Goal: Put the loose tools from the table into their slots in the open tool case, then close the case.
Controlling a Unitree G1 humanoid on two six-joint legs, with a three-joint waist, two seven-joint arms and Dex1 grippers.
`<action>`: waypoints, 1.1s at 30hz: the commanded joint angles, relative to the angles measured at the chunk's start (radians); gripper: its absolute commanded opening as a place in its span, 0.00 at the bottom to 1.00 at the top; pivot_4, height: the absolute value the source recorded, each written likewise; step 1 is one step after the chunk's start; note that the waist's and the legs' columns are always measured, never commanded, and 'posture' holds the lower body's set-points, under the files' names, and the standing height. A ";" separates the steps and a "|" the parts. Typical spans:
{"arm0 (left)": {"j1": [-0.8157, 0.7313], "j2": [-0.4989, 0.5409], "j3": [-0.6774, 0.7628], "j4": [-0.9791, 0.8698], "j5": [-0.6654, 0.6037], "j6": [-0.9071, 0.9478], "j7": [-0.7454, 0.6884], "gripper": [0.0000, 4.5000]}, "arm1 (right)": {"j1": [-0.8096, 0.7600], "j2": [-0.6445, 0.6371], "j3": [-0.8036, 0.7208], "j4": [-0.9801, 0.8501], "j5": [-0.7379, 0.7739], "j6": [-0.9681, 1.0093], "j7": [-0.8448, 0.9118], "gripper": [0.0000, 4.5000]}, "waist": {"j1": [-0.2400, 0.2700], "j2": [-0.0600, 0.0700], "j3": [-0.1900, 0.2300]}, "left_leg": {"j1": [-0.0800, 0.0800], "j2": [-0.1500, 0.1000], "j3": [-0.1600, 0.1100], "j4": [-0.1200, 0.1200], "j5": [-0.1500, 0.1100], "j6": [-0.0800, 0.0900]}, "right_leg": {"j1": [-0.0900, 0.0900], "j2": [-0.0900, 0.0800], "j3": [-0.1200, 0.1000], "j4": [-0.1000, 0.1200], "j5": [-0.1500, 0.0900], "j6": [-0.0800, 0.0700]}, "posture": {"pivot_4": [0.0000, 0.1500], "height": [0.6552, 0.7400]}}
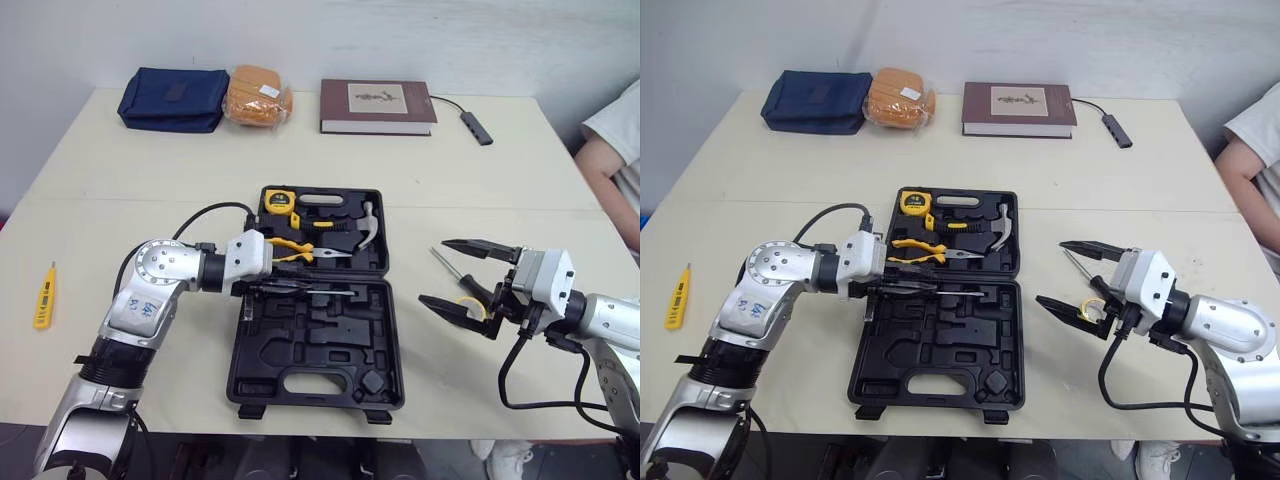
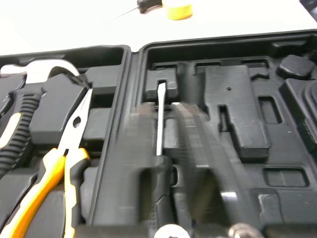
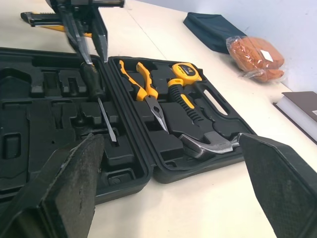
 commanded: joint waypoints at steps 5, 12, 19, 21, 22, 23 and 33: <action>0.021 -0.023 -0.042 0.032 0.063 0.009 0.053 0.01 | 0.017 0.004 -0.007 -0.019 0.010 -0.011 -0.002 1.00 | -0.001 0.000 0.000 | 0.000 0.000 0.000 0.000 0.000 0.000 | 0.000 0.000 0.000 0.000 0.000 0.000 | 1.00 1.00; 0.026 -0.030 -0.071 0.058 0.125 0.078 0.107 0.01 | 0.034 0.009 -0.011 -0.033 0.007 -0.012 -0.015 1.00 | 0.000 0.000 0.000 | 0.000 0.000 0.000 0.000 0.000 0.000 | 0.000 0.000 0.000 0.000 0.000 0.000 | 1.00 1.00; 0.049 -0.002 -0.125 0.052 0.167 0.214 0.122 0.01 | 0.046 0.009 -0.015 -0.040 0.007 -0.013 -0.028 1.00 | -0.001 0.001 -0.001 | 0.003 0.000 0.000 0.001 0.000 -0.001 | 0.002 -0.001 0.001 0.001 0.000 0.000 | 1.00 1.00; 0.056 0.007 -0.150 0.046 0.187 0.272 0.134 0.01 | 0.048 0.009 -0.016 -0.042 0.007 -0.013 -0.033 1.00 | -0.001 0.003 -0.002 | 0.004 0.000 0.000 0.001 0.000 -0.001 | 0.003 -0.002 0.001 0.001 0.000 0.000 | 1.00 1.00; 0.058 0.013 -0.166 0.037 0.192 0.309 0.131 0.01 | 0.050 0.009 -0.017 -0.044 0.008 -0.013 -0.035 1.00 | -0.001 0.004 -0.004 | 0.004 0.000 0.000 0.001 0.000 -0.001 | 0.003 -0.002 0.001 0.001 0.000 0.000 | 1.00 1.00; 0.060 0.016 -0.178 0.031 0.195 0.325 0.131 0.01 | 0.052 0.008 -0.017 -0.044 0.007 -0.013 -0.036 1.00 | -0.001 0.005 -0.005 | 0.004 0.000 0.000 0.001 0.000 -0.001 | 0.003 -0.002 0.001 0.000 0.000 0.000 | 1.00 1.00; 0.066 0.020 -0.293 0.025 0.238 0.458 0.162 0.01 | 0.068 0.008 -0.023 -0.052 0.005 -0.016 -0.056 1.00 | -0.001 0.017 -0.032 | 0.023 0.001 0.000 -0.011 -0.004 -0.002 | 0.020 -0.006 0.003 -0.012 0.000 -0.001 | 1.00 1.00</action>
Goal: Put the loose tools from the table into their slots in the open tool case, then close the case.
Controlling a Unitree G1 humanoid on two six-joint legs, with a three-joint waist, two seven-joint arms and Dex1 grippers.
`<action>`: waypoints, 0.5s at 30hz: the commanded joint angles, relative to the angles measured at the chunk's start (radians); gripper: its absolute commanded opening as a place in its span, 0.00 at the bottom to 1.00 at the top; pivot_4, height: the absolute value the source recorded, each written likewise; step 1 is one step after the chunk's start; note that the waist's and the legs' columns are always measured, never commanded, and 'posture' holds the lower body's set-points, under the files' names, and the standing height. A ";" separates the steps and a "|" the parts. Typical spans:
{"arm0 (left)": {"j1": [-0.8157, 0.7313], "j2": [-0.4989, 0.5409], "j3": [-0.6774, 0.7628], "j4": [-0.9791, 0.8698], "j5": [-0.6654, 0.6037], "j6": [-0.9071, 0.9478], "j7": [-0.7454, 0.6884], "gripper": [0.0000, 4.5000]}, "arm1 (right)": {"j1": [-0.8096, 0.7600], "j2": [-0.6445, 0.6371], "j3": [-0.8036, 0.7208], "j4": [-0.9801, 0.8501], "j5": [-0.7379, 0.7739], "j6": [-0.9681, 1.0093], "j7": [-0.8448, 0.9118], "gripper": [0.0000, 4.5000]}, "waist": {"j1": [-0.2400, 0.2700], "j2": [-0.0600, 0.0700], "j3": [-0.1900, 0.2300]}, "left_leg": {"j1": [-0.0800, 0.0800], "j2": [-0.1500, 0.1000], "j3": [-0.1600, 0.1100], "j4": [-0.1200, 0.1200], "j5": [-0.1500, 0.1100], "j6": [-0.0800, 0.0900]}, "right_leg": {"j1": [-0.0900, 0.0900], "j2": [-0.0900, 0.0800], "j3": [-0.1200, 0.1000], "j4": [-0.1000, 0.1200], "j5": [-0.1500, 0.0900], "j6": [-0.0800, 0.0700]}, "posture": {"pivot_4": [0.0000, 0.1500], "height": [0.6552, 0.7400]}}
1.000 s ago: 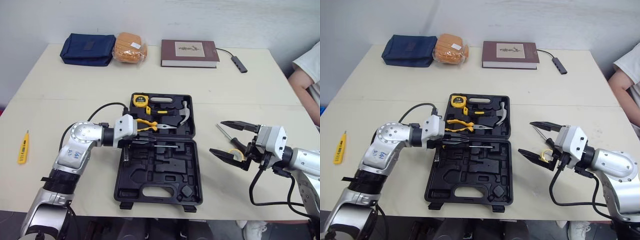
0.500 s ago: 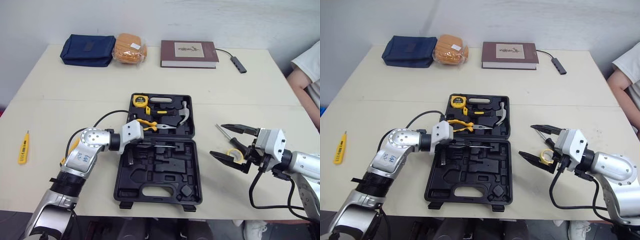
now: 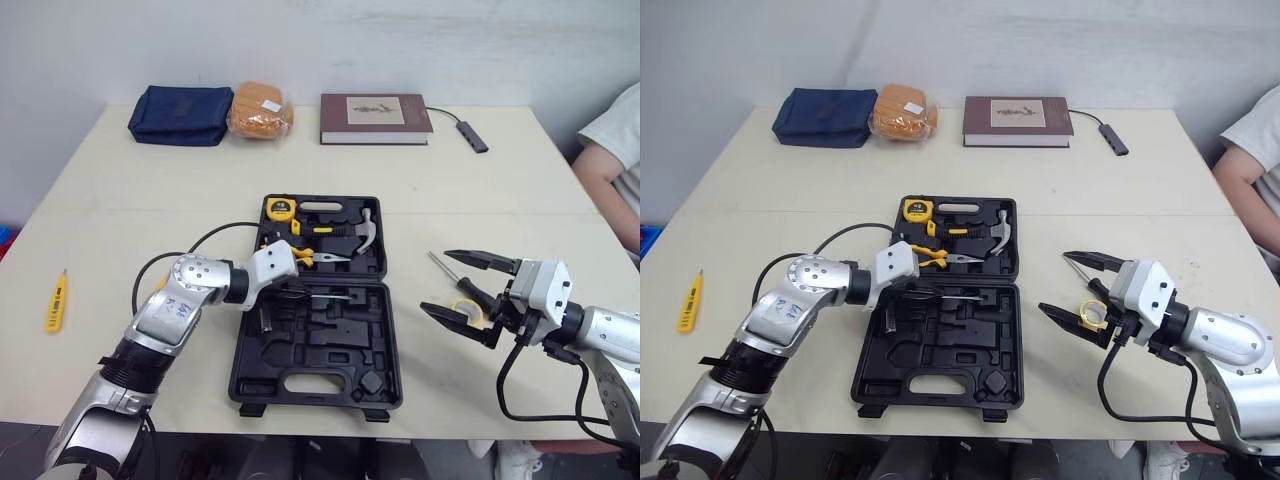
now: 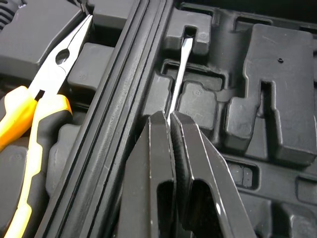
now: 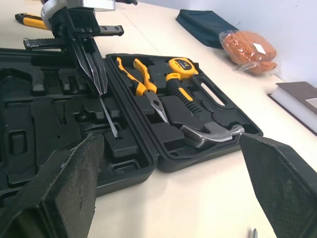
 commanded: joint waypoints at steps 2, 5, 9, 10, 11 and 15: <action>0.059 0.012 -0.109 0.116 0.089 0.065 0.016 0.01 | -0.001 0.004 -0.024 -0.039 0.005 -0.017 -0.014 1.00 | 0.000 0.003 -0.009 | 0.000 0.000 0.000 0.000 -0.001 0.000 | 0.000 0.000 0.000 -0.001 0.000 0.000 | 1.00 1.00; 0.046 0.020 -0.083 0.130 0.083 0.015 0.015 0.01 | -0.002 0.002 -0.023 -0.032 0.004 -0.021 -0.012 1.00 | -0.002 0.004 -0.010 | 0.000 0.001 0.000 0.000 -0.001 0.000 | 0.000 0.000 0.000 -0.001 0.000 0.000 | 1.00 1.00; 0.051 -0.002 -0.008 0.135 0.024 -0.147 -0.004 0.01 | 0.000 0.002 -0.025 -0.028 0.003 -0.026 -0.011 1.00 | -0.003 0.005 -0.010 | 0.000 0.001 0.000 0.000 -0.001 0.000 | -0.001 0.000 0.000 -0.001 0.000 -0.001 | 1.00 1.00; 0.066 -0.018 0.078 0.080 -0.080 -0.208 -0.051 0.01 | 0.000 0.001 -0.040 -0.022 0.010 -0.030 -0.009 1.00 | -0.003 0.005 -0.010 | -0.001 0.001 0.000 0.000 -0.001 0.000 | -0.001 0.000 0.000 -0.001 0.000 -0.001 | 1.00 1.00; 0.078 -0.028 0.139 0.040 -0.153 -0.250 -0.086 0.01 | 0.001 0.000 -0.050 -0.019 0.015 -0.032 -0.008 1.00 | -0.004 0.005 -0.010 | -0.001 0.001 0.000 0.000 -0.001 0.000 | -0.002 0.000 0.000 -0.001 0.000 -0.001 | 1.00 1.00; 0.156 0.046 0.279 -0.047 -0.256 -0.321 -0.174 0.01 | 0.023 -0.017 -0.098 -0.006 0.046 -0.026 0.015 1.00 | -0.004 -0.003 0.002 | -0.005 0.002 0.000 0.000 -0.001 -0.001 | -0.007 -0.001 -0.001 -0.001 -0.001 -0.002 | 1.00 1.00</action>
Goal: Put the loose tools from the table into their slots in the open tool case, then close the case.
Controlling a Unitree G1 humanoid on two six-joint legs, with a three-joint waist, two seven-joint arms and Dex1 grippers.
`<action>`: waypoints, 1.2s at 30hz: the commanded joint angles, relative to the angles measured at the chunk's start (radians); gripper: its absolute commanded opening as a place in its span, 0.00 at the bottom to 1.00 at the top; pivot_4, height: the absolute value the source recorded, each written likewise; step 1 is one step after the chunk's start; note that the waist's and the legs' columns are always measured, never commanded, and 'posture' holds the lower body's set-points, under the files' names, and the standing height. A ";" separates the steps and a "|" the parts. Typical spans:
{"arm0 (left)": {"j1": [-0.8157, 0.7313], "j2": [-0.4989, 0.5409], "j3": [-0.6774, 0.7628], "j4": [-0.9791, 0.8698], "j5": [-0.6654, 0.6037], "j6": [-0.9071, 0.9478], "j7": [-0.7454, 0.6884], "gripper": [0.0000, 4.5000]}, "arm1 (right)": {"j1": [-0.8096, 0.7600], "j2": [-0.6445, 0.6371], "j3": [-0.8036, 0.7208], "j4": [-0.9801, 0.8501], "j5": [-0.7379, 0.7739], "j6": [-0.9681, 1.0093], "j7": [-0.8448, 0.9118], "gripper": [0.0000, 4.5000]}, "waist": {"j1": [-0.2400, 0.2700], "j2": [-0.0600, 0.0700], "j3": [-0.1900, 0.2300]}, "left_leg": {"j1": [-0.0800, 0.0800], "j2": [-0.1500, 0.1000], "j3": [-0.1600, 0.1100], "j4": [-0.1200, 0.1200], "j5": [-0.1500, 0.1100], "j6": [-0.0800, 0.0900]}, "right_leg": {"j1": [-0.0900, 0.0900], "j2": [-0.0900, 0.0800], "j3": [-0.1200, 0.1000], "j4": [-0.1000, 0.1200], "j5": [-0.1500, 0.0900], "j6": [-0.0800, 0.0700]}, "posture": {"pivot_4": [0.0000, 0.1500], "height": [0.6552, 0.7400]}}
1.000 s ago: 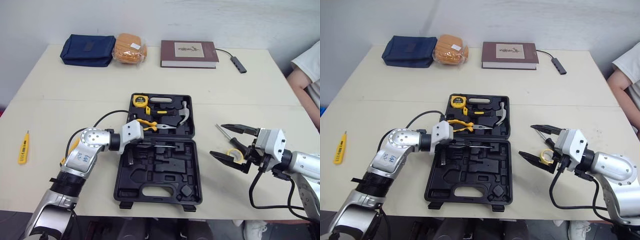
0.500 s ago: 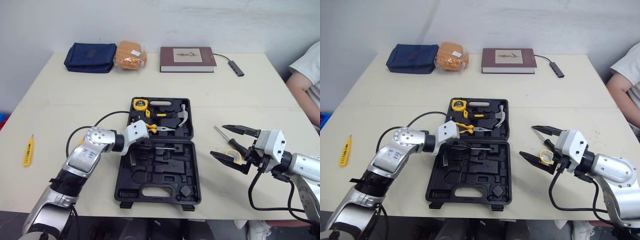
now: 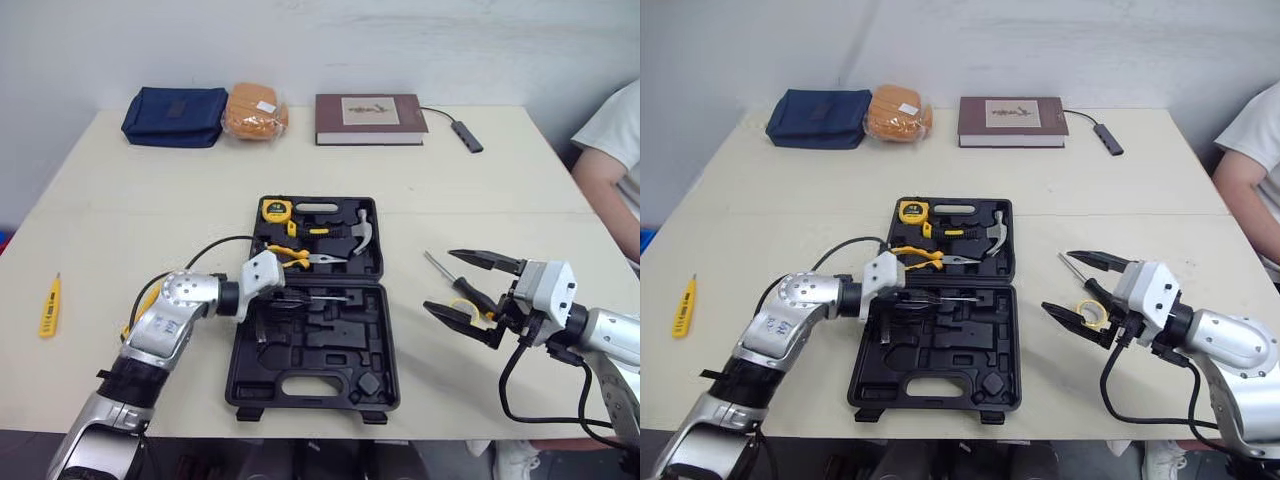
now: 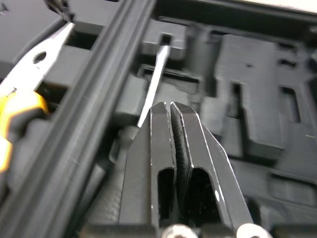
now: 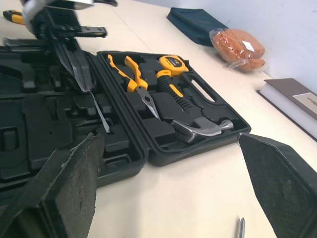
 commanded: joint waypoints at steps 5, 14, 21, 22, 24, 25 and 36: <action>0.242 0.170 0.429 -0.151 -0.237 -0.068 -0.062 0.42 | 0.134 -0.034 -0.240 0.093 0.025 -0.104 0.095 1.00 | 0.003 -0.006 0.010 | -0.009 0.000 -0.001 0.000 0.000 0.002 | -0.004 0.000 -0.005 -0.002 0.000 0.000 | 1.00 1.00; 0.581 0.292 0.961 0.119 -0.221 -0.101 0.056 0.99 | 0.210 -0.042 -0.438 0.409 -0.016 -0.287 0.126 1.00 | -0.002 -0.007 0.015 | -0.012 0.000 -0.002 0.000 -0.001 0.002 | -0.006 0.000 -0.006 -0.007 0.001 0.002 | 1.00 1.00; 0.717 0.320 1.208 0.374 -0.178 -0.198 0.212 0.99 | 0.272 -0.059 -0.575 0.729 -0.066 -0.468 0.094 1.00 | 0.005 -0.004 0.018 | -0.013 -0.001 0.000 -0.001 -0.006 -0.002 | -0.011 -0.004 -0.004 -0.006 0.002 0.001 | 1.00 1.00; 0.747 0.317 1.227 0.402 -0.163 -0.205 0.240 0.99 | 0.287 -0.061 -0.604 0.782 -0.072 -0.497 0.072 1.00 | 0.004 -0.004 0.018 | -0.013 -0.001 0.000 -0.001 -0.006 -0.003 | -0.011 -0.004 -0.004 -0.006 0.002 0.000 | 1.00 1.00; 0.803 0.301 1.257 0.407 -0.199 -0.110 0.251 0.99 | 0.322 -0.070 -0.655 0.884 -0.093 -0.558 0.026 1.00 | 0.004 -0.003 0.018 | -0.013 -0.001 0.000 -0.003 -0.007 -0.003 | -0.012 -0.004 -0.004 -0.007 0.002 0.000 | 1.00 1.00; 0.834 0.292 1.260 0.410 -0.193 -0.122 0.251 0.99 | 0.335 -0.070 -0.677 0.916 -0.099 -0.577 -0.005 1.00 | 0.003 -0.003 0.018 | -0.013 -0.001 0.001 -0.004 -0.007 -0.003 | -0.013 -0.004 -0.004 -0.007 0.002 -0.001 | 1.00 1.00; 0.790 0.243 1.303 0.403 -0.230 -0.180 0.412 0.99 | 0.440 -0.016 -0.728 1.130 -0.092 -0.682 -0.184 1.00 | -0.006 -0.004 0.018 | -0.004 -0.001 0.006 -0.014 -0.007 -0.004 | -0.011 -0.005 0.002 -0.008 0.001 -0.003 | 1.00 1.00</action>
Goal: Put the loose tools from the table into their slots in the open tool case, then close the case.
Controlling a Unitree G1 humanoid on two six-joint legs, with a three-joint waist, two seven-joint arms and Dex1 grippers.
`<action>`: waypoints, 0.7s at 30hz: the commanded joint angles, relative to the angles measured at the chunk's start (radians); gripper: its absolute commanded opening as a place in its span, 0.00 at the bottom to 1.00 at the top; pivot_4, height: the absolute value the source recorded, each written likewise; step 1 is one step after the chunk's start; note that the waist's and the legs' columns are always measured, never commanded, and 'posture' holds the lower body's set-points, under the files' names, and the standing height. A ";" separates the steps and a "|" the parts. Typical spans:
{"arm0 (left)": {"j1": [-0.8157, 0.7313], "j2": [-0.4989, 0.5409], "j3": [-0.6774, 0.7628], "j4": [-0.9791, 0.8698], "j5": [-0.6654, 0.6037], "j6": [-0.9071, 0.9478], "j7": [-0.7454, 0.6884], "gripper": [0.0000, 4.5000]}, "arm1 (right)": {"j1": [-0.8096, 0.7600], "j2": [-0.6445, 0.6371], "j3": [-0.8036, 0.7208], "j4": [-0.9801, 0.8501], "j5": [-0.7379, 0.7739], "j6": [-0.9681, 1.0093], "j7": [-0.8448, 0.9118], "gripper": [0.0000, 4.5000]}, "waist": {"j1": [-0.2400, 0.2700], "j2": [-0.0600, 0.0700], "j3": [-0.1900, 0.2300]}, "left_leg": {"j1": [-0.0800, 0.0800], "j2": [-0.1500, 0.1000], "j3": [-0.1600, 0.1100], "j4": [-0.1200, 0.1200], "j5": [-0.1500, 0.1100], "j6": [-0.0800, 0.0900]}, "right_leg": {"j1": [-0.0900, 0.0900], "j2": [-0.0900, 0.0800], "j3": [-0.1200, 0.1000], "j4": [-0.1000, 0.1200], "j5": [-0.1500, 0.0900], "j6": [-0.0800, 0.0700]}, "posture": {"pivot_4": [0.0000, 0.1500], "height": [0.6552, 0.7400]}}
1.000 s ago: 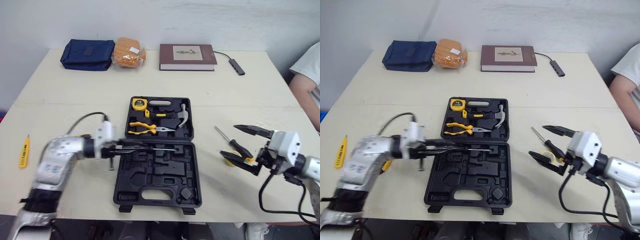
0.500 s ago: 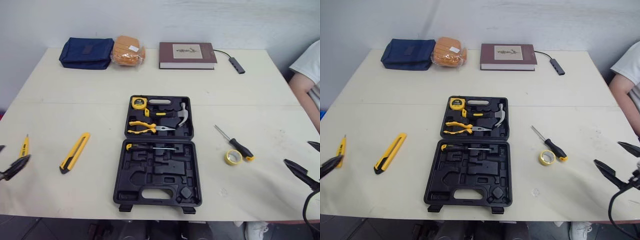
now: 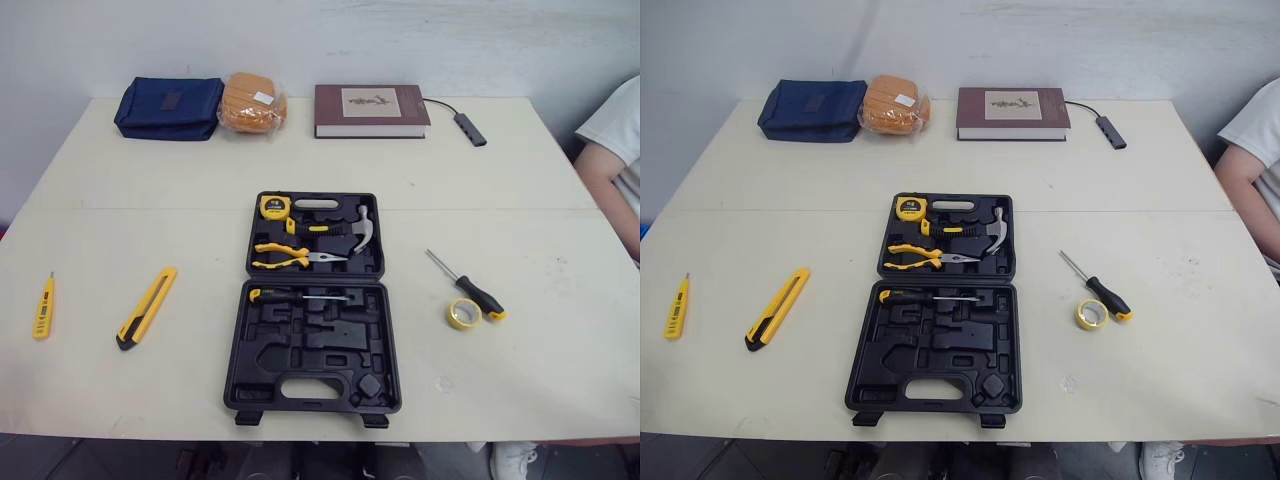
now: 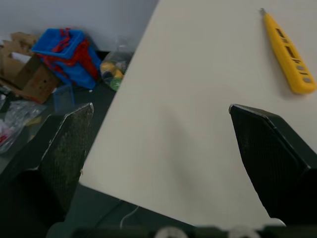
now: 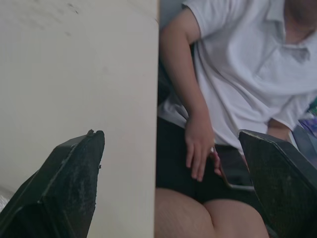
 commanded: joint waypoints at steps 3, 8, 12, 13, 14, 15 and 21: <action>-0.064 -0.037 -0.039 -0.138 -0.086 0.043 -0.003 0.99 | -0.011 0.028 0.016 0.011 0.023 -0.033 -0.056 1.00 | -0.006 0.001 -0.001 | 0.002 0.000 0.003 -0.001 0.000 -0.001 | 0.000 0.000 0.003 0.001 0.000 0.000 | 1.00 1.00; -0.134 -0.076 -0.110 -0.277 -0.132 0.101 0.020 0.99 | -0.062 0.066 0.069 -0.069 0.044 -0.016 -0.069 1.00 | -0.019 0.002 -0.001 | 0.003 0.000 0.004 -0.002 0.001 -0.002 | 0.000 0.000 0.004 0.001 0.000 0.000 | 1.00 1.00; -0.188 -0.089 -0.182 -0.376 -0.139 0.108 0.019 0.99 | -0.091 0.095 0.127 -0.202 0.067 0.026 -0.060 1.00 | -0.025 0.002 -0.001 | 0.003 0.000 0.005 -0.002 0.001 -0.002 | -0.001 0.001 0.004 0.001 0.000 0.000 | 1.00 1.00; -0.200 -0.088 -0.210 -0.404 -0.138 0.105 0.003 0.99 | -0.104 0.095 0.146 -0.247 0.072 0.040 -0.055 1.00 | -0.027 0.002 -0.001 | 0.003 0.000 0.006 -0.002 0.001 -0.002 | -0.001 0.001 0.004 0.002 0.000 0.000 | 1.00 1.00; -0.216 -0.083 -0.247 -0.433 -0.137 0.103 -0.019 0.99 | -0.122 0.085 0.171 -0.302 0.082 0.070 -0.047 1.00 | -0.028 0.002 -0.001 | 0.003 0.000 0.006 -0.002 0.001 -0.002 | -0.001 0.001 0.004 0.002 0.000 0.000 | 1.00 1.00; -0.231 -0.075 -0.283 -0.457 -0.137 0.105 -0.041 0.99 | -0.140 0.074 0.195 -0.360 0.098 0.110 -0.039 1.00 | -0.028 0.002 -0.001 | 0.003 0.000 0.007 -0.001 0.002 -0.002 | -0.001 0.001 0.005 0.003 0.000 0.000 | 1.00 1.00; -0.341 -0.042 -0.427 -0.557 -0.181 0.165 -0.123 0.99 | -0.188 0.010 0.300 -0.647 0.209 0.407 0.014 1.00 | -0.018 0.002 -0.001 | 0.003 0.000 0.007 -0.001 0.002 -0.002 | -0.002 0.002 0.005 0.005 0.000 0.000 | 1.00 1.00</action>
